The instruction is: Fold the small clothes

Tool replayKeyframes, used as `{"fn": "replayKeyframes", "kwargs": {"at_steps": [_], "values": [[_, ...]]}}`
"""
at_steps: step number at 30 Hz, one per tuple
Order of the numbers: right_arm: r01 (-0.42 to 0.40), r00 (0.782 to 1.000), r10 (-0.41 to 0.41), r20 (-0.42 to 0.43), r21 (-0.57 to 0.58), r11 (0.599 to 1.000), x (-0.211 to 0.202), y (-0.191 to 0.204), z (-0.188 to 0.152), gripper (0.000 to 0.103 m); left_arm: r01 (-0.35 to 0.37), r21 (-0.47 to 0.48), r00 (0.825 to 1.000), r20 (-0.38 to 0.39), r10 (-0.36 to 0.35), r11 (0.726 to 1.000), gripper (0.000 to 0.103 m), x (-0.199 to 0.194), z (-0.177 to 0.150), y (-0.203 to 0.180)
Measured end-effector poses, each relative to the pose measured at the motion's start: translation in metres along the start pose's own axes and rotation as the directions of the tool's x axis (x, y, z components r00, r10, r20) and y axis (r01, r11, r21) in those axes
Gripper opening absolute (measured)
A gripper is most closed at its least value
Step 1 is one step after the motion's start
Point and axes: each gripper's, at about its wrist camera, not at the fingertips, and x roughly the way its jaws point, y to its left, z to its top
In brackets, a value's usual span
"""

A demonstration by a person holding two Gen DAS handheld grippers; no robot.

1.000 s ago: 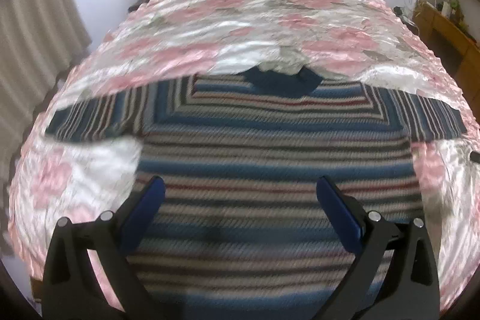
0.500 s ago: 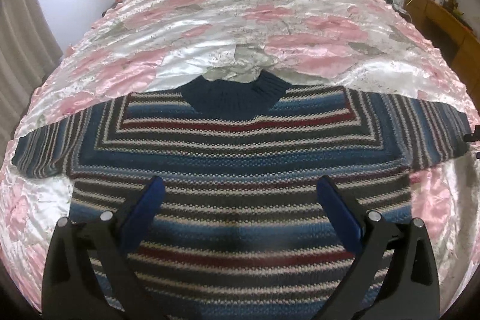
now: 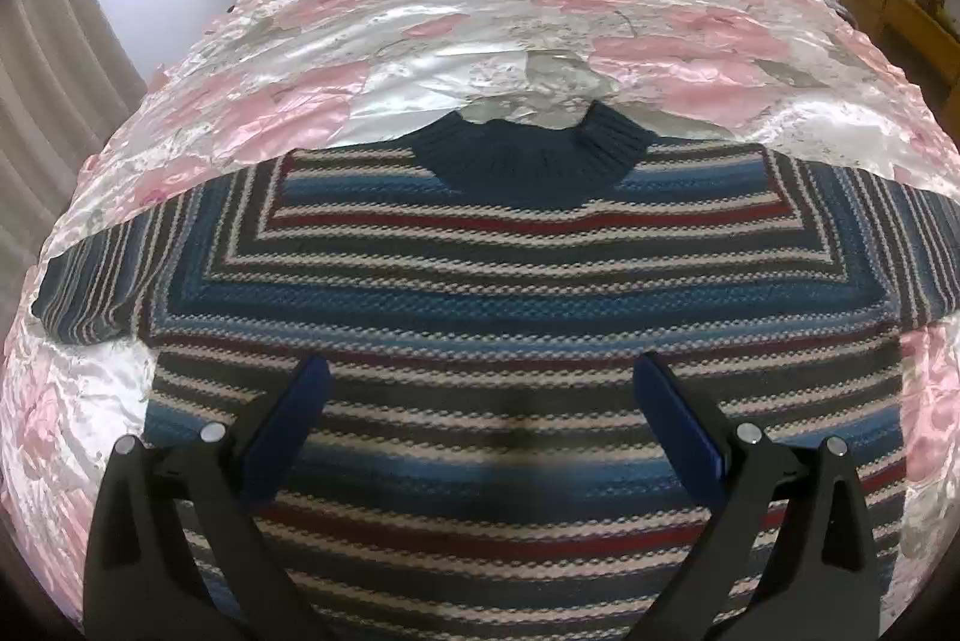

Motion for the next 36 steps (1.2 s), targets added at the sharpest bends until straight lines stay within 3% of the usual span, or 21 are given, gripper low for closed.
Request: {"fn": "replayKeyframes", "kwargs": {"at_steps": [4, 8, 14, 18, 21, 25, 28, 29, 31, 33, 36], "values": [[0.067, 0.993, -0.045, 0.107, -0.215, 0.974, -0.034, 0.059, -0.024, 0.012, -0.021, -0.013, 1.0, -0.003, 0.021, 1.0, 0.1, 0.001, 0.0, 0.016], [0.086, 0.988, -0.026, 0.152, -0.404, 0.911, -0.05, 0.137, -0.06, 0.012, -0.036, -0.033, 0.999, -0.013, 0.035, 0.999, 0.1, 0.003, 0.0, 0.033], [-0.036, 0.993, 0.092, 0.074, -0.548, 0.836, -0.051, 0.241, -0.118, 0.012, -0.044, -0.048, 0.999, -0.019, 0.043, 0.998, 0.1, 0.003, -0.004, 0.051], [-0.146, 0.985, 0.171, -0.015, -0.601, 0.786, -0.043, 0.303, -0.164, 0.012, -0.046, -0.054, 0.999, -0.022, 0.045, 0.997, 0.1, 0.004, -0.006, 0.06], [-0.175, 0.982, 0.182, -0.054, -0.637, 0.751, -0.032, 0.333, -0.192, 0.012, -0.046, -0.06, 0.998, -0.032, 0.045, 0.997, 0.1, 0.008, -0.007, 0.063], [-0.292, 0.956, 0.231, -0.18, -0.633, 0.717, -0.019, 0.35, -0.216, 0.021, -0.026, -0.062, 0.998, -0.051, 0.023, 0.998, 0.1, 0.012, -0.009, 0.061], [-0.369, 0.929, 0.285, -0.235, -0.617, 0.695, -0.029, 0.343, -0.223, 0.044, -0.006, -0.054, 0.998, -0.055, 0.003, 0.999, 0.1, 0.012, -0.011, 0.053], [-0.384, 0.923, 0.31, -0.229, -0.613, 0.691, -0.038, 0.335, -0.223, 0.046, 0.01, -0.053, 0.998, -0.061, -0.013, 0.999, 0.1, 0.013, -0.011, 0.049], [-0.378, 0.924, 0.319, -0.208, -0.603, 0.702, -0.051, 0.323, -0.219, 0.047, 0.047, -0.06, 0.996, -0.069, -0.051, 0.997, 0.1, 0.013, -0.01, 0.039], [-0.339, 0.939, 0.3, -0.166, -0.583, 0.739, -0.059, 0.304, -0.21, 0.047, 0.095, -0.069, 0.991, -0.088, -0.1, 0.993, 0.1, 0.014, -0.008, 0.023], [-0.293, 0.955, 0.264, -0.132, -0.55, 0.782, -0.064, 0.272, -0.199, 0.047, 0.191, -0.087, 0.972, -0.121, -0.201, 0.978, 0.1, 0.021, 0.001, -0.007]]}}
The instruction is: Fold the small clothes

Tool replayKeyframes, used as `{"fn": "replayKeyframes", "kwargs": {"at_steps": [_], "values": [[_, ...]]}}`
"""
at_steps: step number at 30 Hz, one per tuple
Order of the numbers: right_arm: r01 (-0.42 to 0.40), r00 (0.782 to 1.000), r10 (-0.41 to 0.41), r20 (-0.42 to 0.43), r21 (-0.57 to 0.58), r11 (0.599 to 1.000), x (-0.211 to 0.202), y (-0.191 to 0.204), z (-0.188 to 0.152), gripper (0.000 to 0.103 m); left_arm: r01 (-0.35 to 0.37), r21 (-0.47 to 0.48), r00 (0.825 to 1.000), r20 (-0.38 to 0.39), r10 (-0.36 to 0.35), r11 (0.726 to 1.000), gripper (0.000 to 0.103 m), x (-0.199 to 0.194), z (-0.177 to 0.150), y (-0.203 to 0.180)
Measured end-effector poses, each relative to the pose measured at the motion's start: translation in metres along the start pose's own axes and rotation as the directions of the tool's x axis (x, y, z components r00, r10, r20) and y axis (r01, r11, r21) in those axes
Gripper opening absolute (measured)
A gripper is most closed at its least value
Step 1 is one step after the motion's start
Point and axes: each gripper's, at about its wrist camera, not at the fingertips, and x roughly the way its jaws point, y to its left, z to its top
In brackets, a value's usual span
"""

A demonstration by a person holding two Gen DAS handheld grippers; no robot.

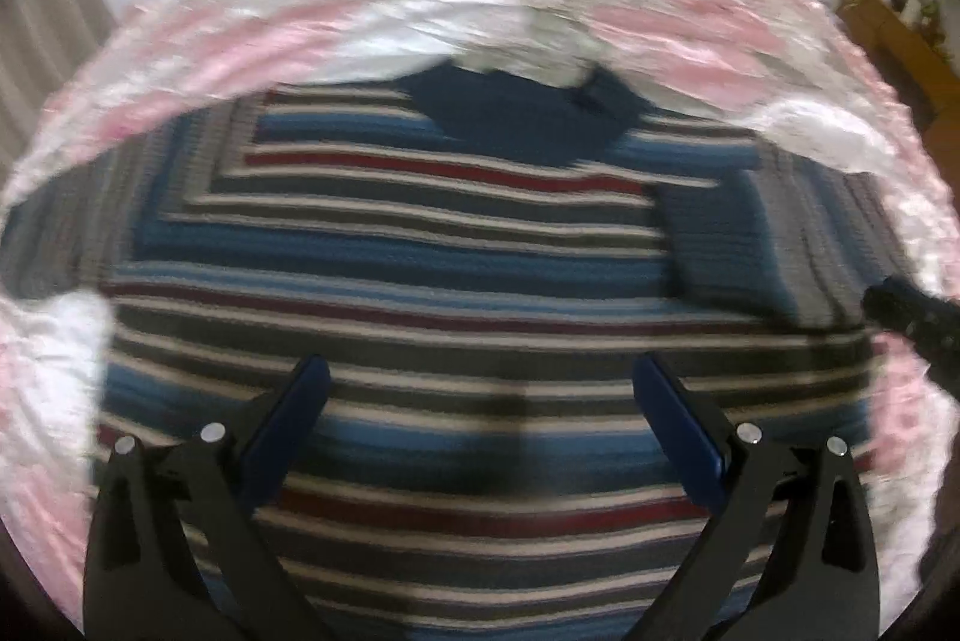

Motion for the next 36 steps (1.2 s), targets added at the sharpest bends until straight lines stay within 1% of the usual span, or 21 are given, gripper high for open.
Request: {"fn": "replayKeyframes", "kwargs": {"at_steps": [3, 6, 10, 12, 14, 15, 16, 17, 18, 19, 20, 21, 22, 23, 27, 29, 31, 32, 34, 36], "values": [[0.014, 1.0, -0.013, -0.001, 0.058, 0.998, -0.01, -0.029, -0.016, 0.048, 0.041, 0.015, 0.998, -0.042, -0.04, 0.999, 0.1, 0.019, 0.011, -0.029], [0.027, 1.0, -0.027, 0.004, 0.08, 0.996, -0.015, -0.044, -0.03, 0.048, 0.086, 0.009, 0.993, -0.086, -0.085, 0.996, 0.1, 0.041, 0.023, -0.05], [0.024, 0.999, -0.026, 0.021, 0.089, 0.996, -0.022, -0.052, -0.042, 0.048, 0.141, -0.067, 0.975, -0.165, -0.15, 0.988, 0.099, 0.073, 0.031, -0.061], [0.04, 0.999, -0.042, 0.03, 0.069, 0.997, -0.025, -0.051, -0.046, 0.048, 0.168, -0.116, 0.968, -0.168, -0.186, 0.979, 0.098, 0.082, 0.034, -0.064], [0.055, 0.998, -0.057, 0.036, 0.049, 0.997, -0.026, -0.05, -0.049, 0.048, 0.164, -0.12, 0.97, -0.161, -0.182, 0.979, 0.091, 0.083, 0.036, -0.071], [0.056, 0.998, -0.058, 0.037, 0.04, 0.998, -0.026, -0.049, -0.05, 0.048, 0.17, -0.117, 0.969, -0.159, -0.188, 0.978, 0.077, 0.083, 0.036, -0.074], [0.058, 0.998, -0.059, 0.037, 0.034, 0.998, -0.026, -0.049, -0.051, 0.048, 0.181, -0.112, 0.967, -0.161, -0.198, 0.977, 0.061, 0.083, 0.037, -0.077], [0.066, 0.997, -0.067, 0.039, 0.027, 0.997, -0.026, -0.048, -0.052, 0.048, 0.19, -0.109, 0.965, -0.164, -0.207, 0.976, 0.055, 0.084, 0.038, -0.08], [0.072, 0.997, -0.072, 0.041, 0.024, 0.997, -0.026, -0.047, -0.052, 0.048, 0.177, -0.107, 0.968, -0.163, -0.193, 0.978, 0.05, 0.084, 0.039, -0.081], [0.076, 0.996, -0.077, 0.042, 0.022, 0.997, -0.026, -0.047, -0.053, 0.048, 0.158, -0.104, 0.973, -0.152, -0.173, 0.982, 0.041, 0.084, 0.04, -0.082], [0.076, 0.996, -0.077, 0.042, 0.024, 0.997, -0.025, -0.047, -0.053, 0.048, 0.141, -0.103, 0.978, -0.143, -0.155, 0.985, 0.034, 0.084, 0.041, -0.081], [0.075, 0.996, -0.076, 0.042, 0.029, 0.997, -0.025, -0.047, -0.054, 0.048, 0.135, -0.108, 0.98, -0.131, -0.149, 0.985, 0.015, 0.083, 0.044, -0.078], [0.074, 0.996, -0.075, 0.043, 0.033, 0.997, -0.025, -0.048, -0.054, 0.048, 0.157, -0.121, 0.979, -0.114, -0.171, 0.98, 0.012, 0.08, 0.046, -0.073], [0.074, 0.996, -0.076, 0.044, 0.037, 0.997, -0.025, -0.049, -0.054, 0.048, 0.193, -0.139, 0.975, -0.086, -0.206, 0.971, 0.01, 0.074, 0.048, -0.068], [0.079, 0.995, -0.082, 0.049, 0.069, 0.994, -0.025, -0.054, -0.053, 0.048, 0.219, -0.129, 0.976, 0.035, -0.216, 0.967, 0.007, 0.043, 0.057, -0.051], [0.069, 0.996, -0.074, 0.05, 0.094, 0.993, -0.026, -0.058, -0.051, 0.048, 0.199, -0.135, 0.978, 0.09, -0.188, 0.971, 0.007, 0.027, 0.062, -0.038], [0.057, 0.996, -0.063, 0.056, 0.104, 0.993, -0.028, -0.06, -0.049, 0.048, 0.159, -0.136, 0.978, 0.154, -0.137, 0.978, 0.007, 0.01, 0.071, -0.013], [0.051, 0.997, -0.057, 0.057, 0.104, 0.993, -0.028, -0.06, -0.048, 0.048, 0.141, -0.132, 0.979, 0.169, -0.118, 0.981, 0.007, 0.006, 0.076, -0.004], [0.031, 0.998, -0.038, 0.054, 0.118, 0.993, -0.026, -0.061, -0.044, 0.048, 0.068, -0.125, 0.982, 0.186, -0.044, 0.99, 0.007, 0.003, 0.087, 0.02], [-0.013, 0.999, 0.007, 0.043, 0.154, 0.988, -0.02, -0.065, -0.037, 0.048, -0.013, -0.133, 0.982, 0.185, 0.038, 0.991, 0.007, 0.005, 0.094, 0.045]]}}
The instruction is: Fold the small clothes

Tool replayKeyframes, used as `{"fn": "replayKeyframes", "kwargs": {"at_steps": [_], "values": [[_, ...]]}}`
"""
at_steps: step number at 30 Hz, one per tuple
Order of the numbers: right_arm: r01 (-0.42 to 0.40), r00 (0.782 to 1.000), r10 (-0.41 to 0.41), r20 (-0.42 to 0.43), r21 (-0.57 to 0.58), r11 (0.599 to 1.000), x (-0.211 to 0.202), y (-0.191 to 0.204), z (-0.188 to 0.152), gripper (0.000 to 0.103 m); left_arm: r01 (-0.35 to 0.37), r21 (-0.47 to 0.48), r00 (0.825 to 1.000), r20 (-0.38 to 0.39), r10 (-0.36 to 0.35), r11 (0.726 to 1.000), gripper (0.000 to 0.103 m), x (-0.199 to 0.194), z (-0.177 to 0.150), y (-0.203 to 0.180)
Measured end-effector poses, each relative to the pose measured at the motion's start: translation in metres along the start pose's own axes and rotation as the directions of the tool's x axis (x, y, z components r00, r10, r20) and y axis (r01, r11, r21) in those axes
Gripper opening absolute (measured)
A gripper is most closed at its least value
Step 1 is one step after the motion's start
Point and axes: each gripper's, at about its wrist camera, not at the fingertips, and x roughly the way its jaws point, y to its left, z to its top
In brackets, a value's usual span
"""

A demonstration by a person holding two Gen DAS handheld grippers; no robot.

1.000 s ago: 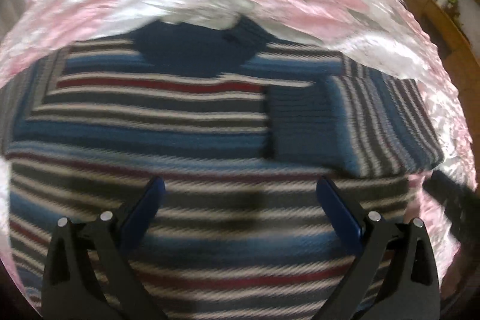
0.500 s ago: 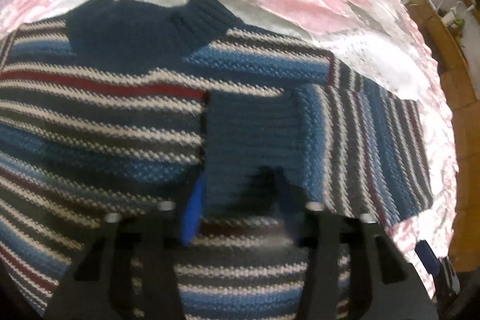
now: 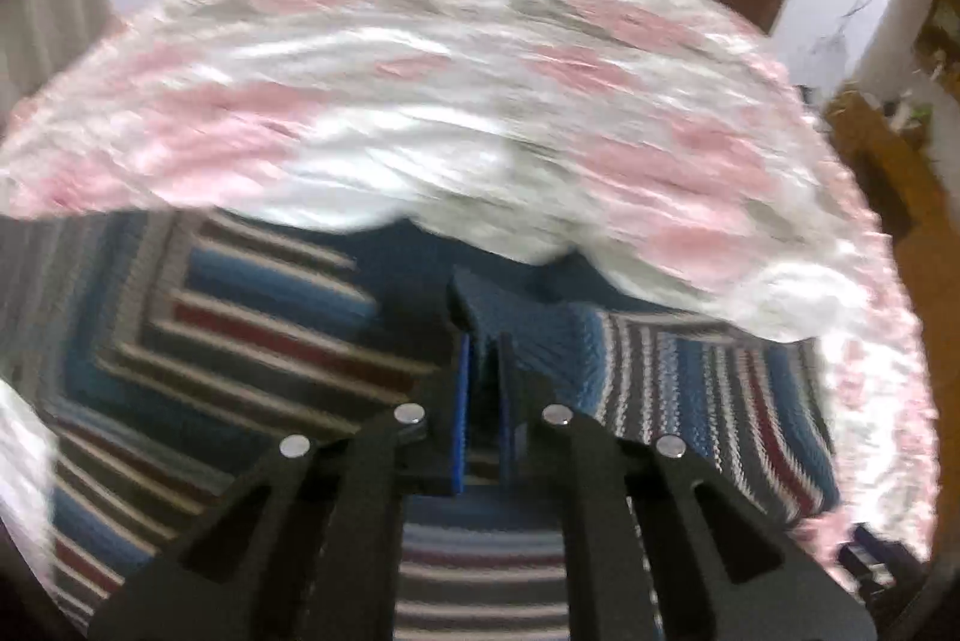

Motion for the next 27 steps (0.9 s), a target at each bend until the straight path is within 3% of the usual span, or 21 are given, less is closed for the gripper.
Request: {"fn": "replayKeyframes", "kwargs": {"at_steps": [3, 9, 10, 11, 12, 17, 21, 23, 25, 27], "values": [[-0.066, 0.997, 0.07, -0.045, 0.089, 0.994, 0.018, -0.006, 0.015, 0.059, -0.05, -0.001, 0.998, -0.033, 0.05, 0.999, 0.007, 0.017, 0.005, 0.026], [-0.096, 0.975, 0.133, -0.178, 0.201, 0.975, 0.077, -0.01, 0.042, 0.061, -0.088, 0.052, 0.991, -0.099, 0.092, 0.995, 0.009, 0.045, -0.016, 0.042], [-0.099, 0.971, 0.143, -0.192, 0.22, 0.97, 0.083, -0.012, 0.044, 0.055, -0.097, 0.063, 0.989, -0.102, 0.103, 0.993, 0.01, 0.049, -0.02, 0.042], [-0.116, 0.966, 0.165, -0.199, 0.236, 0.965, 0.087, -0.013, 0.045, 0.038, -0.101, 0.07, 0.989, -0.105, 0.108, 0.992, 0.011, 0.052, -0.023, 0.043], [-0.135, 0.96, 0.187, -0.207, 0.243, 0.961, 0.089, -0.013, 0.045, 0.03, -0.103, 0.076, 0.988, -0.11, 0.111, 0.992, 0.012, 0.056, -0.026, 0.045], [-0.068, 0.968, 0.111, -0.226, 0.192, 0.979, 0.087, -0.009, 0.032, 0.026, -0.108, 0.111, 0.986, -0.112, 0.12, 0.988, 0.026, 0.059, -0.035, 0.056], [-0.063, 0.967, 0.112, -0.228, 0.213, 0.975, 0.092, -0.012, 0.029, 0.028, -0.106, 0.105, 0.988, -0.104, 0.117, 0.989, 0.038, 0.044, -0.032, 0.073], [-0.028, 0.976, 0.069, -0.207, 0.194, 0.981, 0.079, -0.006, 0.032, 0.04, -0.116, 0.074, 0.989, -0.08, 0.121, 0.991, 0.036, 0.029, -0.026, 0.083], [0.039, 0.989, -0.02, -0.148, 0.128, 0.991, 0.055, 0.009, 0.037, 0.041, -0.105, 0.056, 0.993, -0.041, 0.107, 0.993, 0.036, 0.01, -0.019, 0.087], [0.039, 0.995, -0.032, -0.094, 0.074, 0.997, 0.037, 0.028, 0.041, 0.041, -0.077, 0.052, 0.996, -0.035, 0.079, 0.996, 0.037, 0.002, -0.015, 0.081]]}}
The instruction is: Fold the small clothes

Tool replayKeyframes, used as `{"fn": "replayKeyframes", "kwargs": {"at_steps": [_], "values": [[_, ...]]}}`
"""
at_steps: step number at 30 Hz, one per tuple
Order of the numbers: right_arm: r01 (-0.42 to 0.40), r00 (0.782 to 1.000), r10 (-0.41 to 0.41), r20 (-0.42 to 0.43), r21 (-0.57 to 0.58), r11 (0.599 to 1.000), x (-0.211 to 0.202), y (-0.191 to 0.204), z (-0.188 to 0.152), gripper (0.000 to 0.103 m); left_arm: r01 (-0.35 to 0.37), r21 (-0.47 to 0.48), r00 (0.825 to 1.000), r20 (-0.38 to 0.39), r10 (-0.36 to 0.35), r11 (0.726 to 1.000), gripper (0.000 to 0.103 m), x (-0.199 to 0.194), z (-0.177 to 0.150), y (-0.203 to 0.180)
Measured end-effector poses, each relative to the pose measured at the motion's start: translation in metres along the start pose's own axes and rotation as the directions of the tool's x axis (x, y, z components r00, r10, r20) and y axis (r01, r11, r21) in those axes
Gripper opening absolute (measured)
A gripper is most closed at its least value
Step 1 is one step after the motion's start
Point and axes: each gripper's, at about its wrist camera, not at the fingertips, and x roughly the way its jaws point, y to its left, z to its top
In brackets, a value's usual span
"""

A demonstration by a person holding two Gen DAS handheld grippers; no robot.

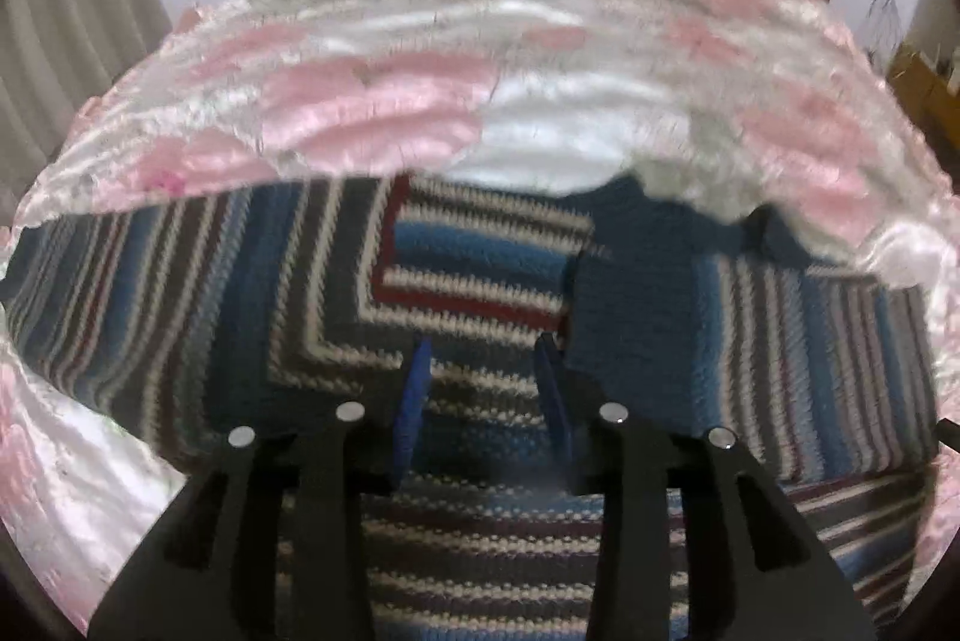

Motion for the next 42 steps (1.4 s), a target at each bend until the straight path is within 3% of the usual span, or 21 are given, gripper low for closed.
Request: {"fn": "replayKeyframes", "kwargs": {"at_steps": [4, 8, 12, 16, 17, 18, 19, 21, 23, 27, 29, 32, 36, 40, 42], "values": [[-0.057, 0.998, 0.055, -0.04, -0.044, 0.997, 0.006, 0.034, 0.0, 0.041, 0.058, 0.032, 0.998, -0.04, -0.057, 0.998, 0.04, 0.011, -0.004, -0.032], [-0.014, 0.995, 0.01, -0.101, -0.043, 0.999, 0.037, 0.043, -0.006, 0.039, 0.027, 0.095, 0.993, -0.121, -0.015, 0.995, 0.04, 0.049, -0.021, -0.057], [-0.011, 0.994, 0.01, -0.11, -0.012, 1.0, 0.055, 0.034, -0.016, 0.037, -0.007, 0.149, 0.996, -0.092, 0.021, 0.989, 0.042, 0.058, -0.028, -0.062], [0.015, 0.994, -0.016, -0.111, -0.013, 1.0, 0.049, 0.042, -0.016, 0.039, 0.041, 0.112, 0.994, -0.106, -0.029, 0.993, 0.043, 0.046, -0.024, -0.047], [0.0, 0.994, 0.001, -0.108, 0.001, 1.0, 0.041, 0.047, -0.014, 0.046, 0.049, 0.086, 0.995, -0.095, -0.041, 0.995, 0.045, 0.033, -0.022, -0.036], [-0.031, 0.995, 0.032, -0.099, 0.01, 0.999, 0.034, 0.05, -0.012, 0.051, 0.054, 0.075, 0.996, -0.081, -0.048, 0.996, 0.056, 0.022, -0.02, -0.028], [-0.06, 0.995, 0.06, -0.085, 0.007, 0.998, 0.026, 0.057, -0.011, 0.058, 0.06, 0.07, 0.996, -0.063, -0.055, 0.996, 0.075, 0.011, -0.018, -0.018], [-0.063, 0.996, 0.06, -0.064, -0.039, 0.997, 0.013, 0.078, -0.01, 0.062, 0.042, 0.065, 0.999, -0.002, -0.042, 0.997, 0.088, -0.017, -0.016, 0.017], [-0.063, 0.996, 0.058, -0.07, -0.071, 0.996, 0.008, 0.095, -0.009, 0.068, -0.001, 0.054, 1.0, 0.017, 0.0, 0.999, 0.089, -0.035, -0.015, 0.053], [-0.056, 0.994, 0.043, -0.095, -0.135, 0.989, 0.017, 0.124, -0.009, 0.068, -0.119, -0.06, 0.992, -0.042, 0.116, 0.991, 0.089, -0.05, -0.007, 0.164], [-0.025, 0.996, 0.011, -0.088, -0.158, 0.987, 0.023, 0.133, -0.006, 0.068, -0.223, -0.137, 0.974, -0.072, 0.215, 0.965, 0.089, -0.053, -0.001, 0.23], [-0.025, 0.996, 0.011, -0.09, -0.16, 0.987, 0.029, 0.135, -0.004, 0.068, -0.288, -0.278, 0.956, -0.135, 0.26, 0.916, 0.087, -0.051, 0.004, 0.321], [0.018, 0.996, -0.035, -0.084, -0.19, 0.982, 0.04, 0.142, -0.003, 0.068, -0.284, -0.457, 0.958, -0.167, 0.232, 0.843, 0.081, -0.044, 0.001, 0.407], [0.036, 0.996, -0.052, -0.077, -0.193, 0.981, 0.047, 0.146, -0.002, 0.068, -0.205, -0.533, 0.978, -0.151, 0.145, 0.821, 0.076, -0.027, -0.003, 0.441], [0.043, 0.994, -0.061, -0.086, -0.19, 0.981, 0.053, 0.147, -0.003, 0.069, -0.152, -0.532, 0.988, -0.116, 0.106, 0.833, 0.071, -0.02, -0.001, 0.442]]}}
